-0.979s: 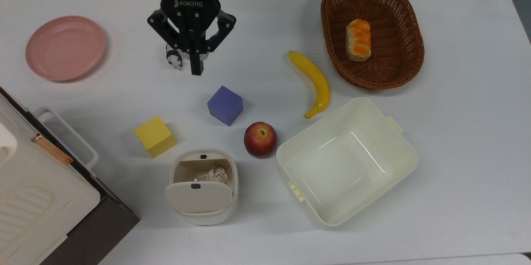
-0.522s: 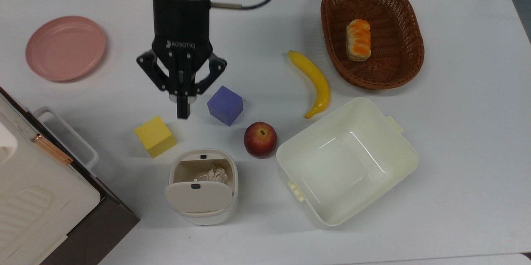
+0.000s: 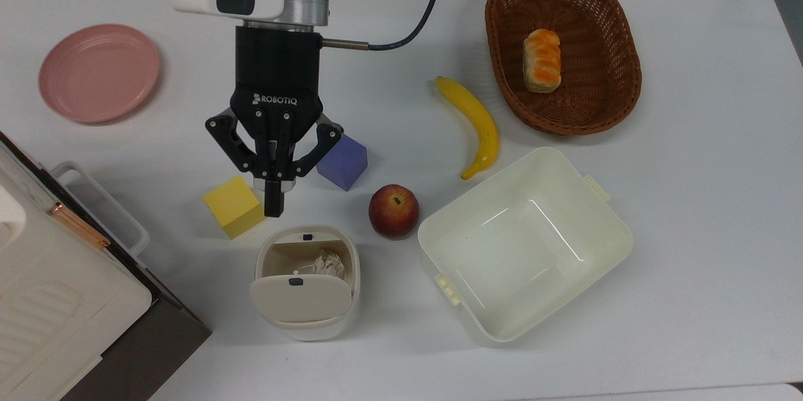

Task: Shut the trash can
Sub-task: 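Move the gripper over the small cream trash can's open lid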

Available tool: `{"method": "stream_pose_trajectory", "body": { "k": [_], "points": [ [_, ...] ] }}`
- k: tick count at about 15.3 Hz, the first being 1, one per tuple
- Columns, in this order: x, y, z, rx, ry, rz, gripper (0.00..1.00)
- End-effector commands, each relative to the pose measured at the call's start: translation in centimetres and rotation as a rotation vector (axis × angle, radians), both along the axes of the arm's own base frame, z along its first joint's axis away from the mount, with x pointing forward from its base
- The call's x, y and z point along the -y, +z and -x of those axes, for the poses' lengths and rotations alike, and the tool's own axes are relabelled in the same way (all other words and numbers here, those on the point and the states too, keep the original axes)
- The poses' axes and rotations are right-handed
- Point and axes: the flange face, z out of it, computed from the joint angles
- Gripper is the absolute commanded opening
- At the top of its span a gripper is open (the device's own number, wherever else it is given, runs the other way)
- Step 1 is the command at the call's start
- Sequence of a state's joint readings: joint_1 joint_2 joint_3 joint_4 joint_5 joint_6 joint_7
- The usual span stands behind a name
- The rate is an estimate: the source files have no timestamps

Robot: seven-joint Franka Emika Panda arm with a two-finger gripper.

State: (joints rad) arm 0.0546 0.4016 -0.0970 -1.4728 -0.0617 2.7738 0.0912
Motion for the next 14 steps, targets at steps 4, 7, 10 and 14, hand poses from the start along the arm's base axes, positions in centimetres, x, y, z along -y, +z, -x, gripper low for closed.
{"method": "stream_pose_trajectory", "body": {
  "k": [4,7,10,14],
  "points": [
    [0.0,-2.2,-2.4,0.074,0.007,0.060,0.00],
    [0.2,-3.1,-2.7,0.094,0.018,0.092,0.00],
    [0.3,-3.8,-3.0,0.135,0.033,0.120,0.00],
    [0.2,-4.8,-3.2,0.124,0.035,0.123,0.01]
  ]
}}
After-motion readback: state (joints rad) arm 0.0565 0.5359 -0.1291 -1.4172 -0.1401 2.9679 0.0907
